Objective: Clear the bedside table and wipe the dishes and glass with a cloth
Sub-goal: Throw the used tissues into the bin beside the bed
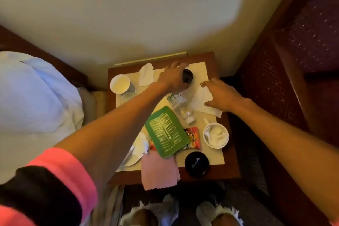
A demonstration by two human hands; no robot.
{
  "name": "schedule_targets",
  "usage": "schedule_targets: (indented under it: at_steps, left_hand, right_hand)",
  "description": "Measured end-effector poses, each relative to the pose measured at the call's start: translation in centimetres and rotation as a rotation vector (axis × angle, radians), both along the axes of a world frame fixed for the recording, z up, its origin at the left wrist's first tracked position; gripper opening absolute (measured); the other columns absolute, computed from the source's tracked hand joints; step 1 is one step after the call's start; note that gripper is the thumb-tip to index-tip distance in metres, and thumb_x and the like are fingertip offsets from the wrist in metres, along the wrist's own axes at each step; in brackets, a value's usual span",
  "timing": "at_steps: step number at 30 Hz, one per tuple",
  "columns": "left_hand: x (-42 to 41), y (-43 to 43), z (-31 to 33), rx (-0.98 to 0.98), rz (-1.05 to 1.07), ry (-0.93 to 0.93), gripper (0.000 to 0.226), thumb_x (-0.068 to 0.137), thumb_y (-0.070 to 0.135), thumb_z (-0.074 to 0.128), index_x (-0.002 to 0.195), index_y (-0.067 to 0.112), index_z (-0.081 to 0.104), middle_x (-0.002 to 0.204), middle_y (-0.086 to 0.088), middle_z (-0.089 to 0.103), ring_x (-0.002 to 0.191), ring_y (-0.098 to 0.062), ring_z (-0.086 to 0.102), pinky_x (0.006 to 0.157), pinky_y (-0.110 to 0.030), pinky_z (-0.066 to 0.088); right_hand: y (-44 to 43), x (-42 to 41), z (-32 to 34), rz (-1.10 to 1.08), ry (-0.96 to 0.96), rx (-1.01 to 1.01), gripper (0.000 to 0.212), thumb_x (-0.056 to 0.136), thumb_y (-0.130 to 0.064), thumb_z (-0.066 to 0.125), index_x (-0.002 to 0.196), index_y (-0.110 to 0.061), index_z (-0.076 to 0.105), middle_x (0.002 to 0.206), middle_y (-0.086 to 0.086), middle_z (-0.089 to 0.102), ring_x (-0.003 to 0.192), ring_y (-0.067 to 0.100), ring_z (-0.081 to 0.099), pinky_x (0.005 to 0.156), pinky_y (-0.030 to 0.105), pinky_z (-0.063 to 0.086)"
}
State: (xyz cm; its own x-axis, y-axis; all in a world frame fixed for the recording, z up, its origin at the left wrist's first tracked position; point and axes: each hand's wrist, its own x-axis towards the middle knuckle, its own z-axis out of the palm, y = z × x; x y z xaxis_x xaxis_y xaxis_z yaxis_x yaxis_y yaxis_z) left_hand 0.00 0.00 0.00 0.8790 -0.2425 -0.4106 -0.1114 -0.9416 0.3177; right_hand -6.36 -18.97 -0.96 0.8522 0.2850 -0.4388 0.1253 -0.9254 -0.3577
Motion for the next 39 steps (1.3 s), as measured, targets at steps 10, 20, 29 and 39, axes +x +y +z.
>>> schedule_targets:
  at_steps: [10, 20, 29, 39]
  left_hand:
    - [2.1, -1.3, -4.8, 0.204, -0.122, -0.068, 0.069, 0.08, 0.031, 0.075, 0.142, 0.026, 0.044, 0.139, -0.004, 0.052, 0.13, -0.033, 0.045, 0.107, -0.063, 0.032]
    - [2.1, -1.8, -5.1, 0.031, -0.183, -0.448, 0.02, 0.087, 0.03, 0.064, 0.103, 0.018, 0.069, 0.096, -0.005, 0.068, 0.091, -0.028, 0.064, 0.065, -0.034, 0.044]
    - [-10.9, 2.8, 1.6, -0.381, -0.012, -0.603, 0.023, 0.085, 0.023, 0.068, 0.107, 0.017, 0.067, 0.102, -0.001, 0.068, 0.094, -0.025, 0.061, 0.078, -0.034, 0.052]
    - [-25.8, 12.5, 7.1, -0.617, 0.289, -0.63, 0.021, 0.088, 0.018, 0.072, 0.104, 0.028, 0.064, 0.112, -0.001, 0.067, 0.11, -0.018, 0.061, 0.086, -0.036, 0.054]
  right_hand:
    - [-0.9, 0.1, -6.1, 0.055, -0.148, -0.021, 0.074, 0.062, -0.051, 0.086, 0.126, -0.031, 0.055, 0.118, -0.005, 0.055, 0.114, 0.02, 0.053, 0.082, 0.037, 0.043]
    - [-0.5, 0.5, -6.9, -0.01, -0.277, 0.209, 0.018, 0.08, -0.038, 0.077, 0.093, -0.025, 0.078, 0.089, -0.006, 0.072, 0.079, 0.013, 0.063, 0.075, 0.038, 0.055]
    - [0.2, -6.8, -1.1, -0.182, -0.501, 0.363, 0.02, 0.087, -0.03, 0.072, 0.093, -0.011, 0.074, 0.088, 0.005, 0.072, 0.084, 0.02, 0.064, 0.077, 0.035, 0.05]
    - [6.1, -17.6, 7.7, -0.044, -0.562, 0.456, 0.013, 0.094, -0.027, 0.063, 0.091, -0.015, 0.065, 0.078, -0.004, 0.059, 0.07, 0.011, 0.051, 0.058, 0.016, 0.037]
